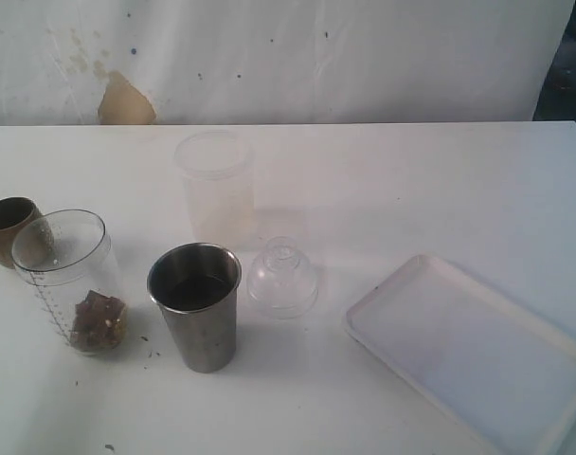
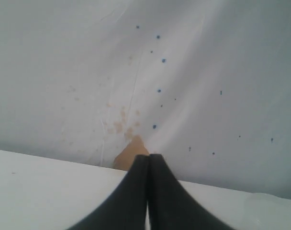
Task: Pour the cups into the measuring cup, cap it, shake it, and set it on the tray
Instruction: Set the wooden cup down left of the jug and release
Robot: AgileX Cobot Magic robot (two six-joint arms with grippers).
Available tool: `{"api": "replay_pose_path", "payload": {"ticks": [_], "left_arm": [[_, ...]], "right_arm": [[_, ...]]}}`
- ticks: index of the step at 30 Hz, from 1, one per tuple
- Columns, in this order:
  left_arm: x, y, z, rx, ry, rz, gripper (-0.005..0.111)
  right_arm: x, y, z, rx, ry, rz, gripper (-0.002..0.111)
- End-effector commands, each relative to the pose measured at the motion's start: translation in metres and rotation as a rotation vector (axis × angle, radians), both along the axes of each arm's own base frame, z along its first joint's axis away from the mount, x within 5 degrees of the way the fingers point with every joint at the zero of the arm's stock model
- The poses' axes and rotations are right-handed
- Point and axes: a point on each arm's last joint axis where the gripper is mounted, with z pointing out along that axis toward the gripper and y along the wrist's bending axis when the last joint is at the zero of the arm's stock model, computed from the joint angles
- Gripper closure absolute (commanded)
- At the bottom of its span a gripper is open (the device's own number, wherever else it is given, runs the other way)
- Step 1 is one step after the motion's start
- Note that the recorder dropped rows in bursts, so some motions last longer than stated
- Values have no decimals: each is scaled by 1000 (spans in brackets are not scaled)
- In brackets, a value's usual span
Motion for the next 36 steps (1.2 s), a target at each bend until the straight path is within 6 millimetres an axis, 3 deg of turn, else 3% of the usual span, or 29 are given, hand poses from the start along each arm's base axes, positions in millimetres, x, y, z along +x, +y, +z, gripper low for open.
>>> {"api": "replay_pose_path", "payload": {"ticks": [1,12,22,32,36], "left_arm": [[-22,-2,-4,-14,-52,8,107],[-54,-6,-3,-23,-195,7,107],[-75,-7,-3,-43,-205,26,107],[-80,1,-35,-103,133,132,107],[-80,2,-38,-96,162,133,107]], "right_arm": [[0,0,-1,3,1,1,108],[0,0,-1,3,1,1,108],[0,0,-1,3,1,1,108],[0,0,-1,3,1,1,108],[0,0,-1,3,1,1,108]]}}
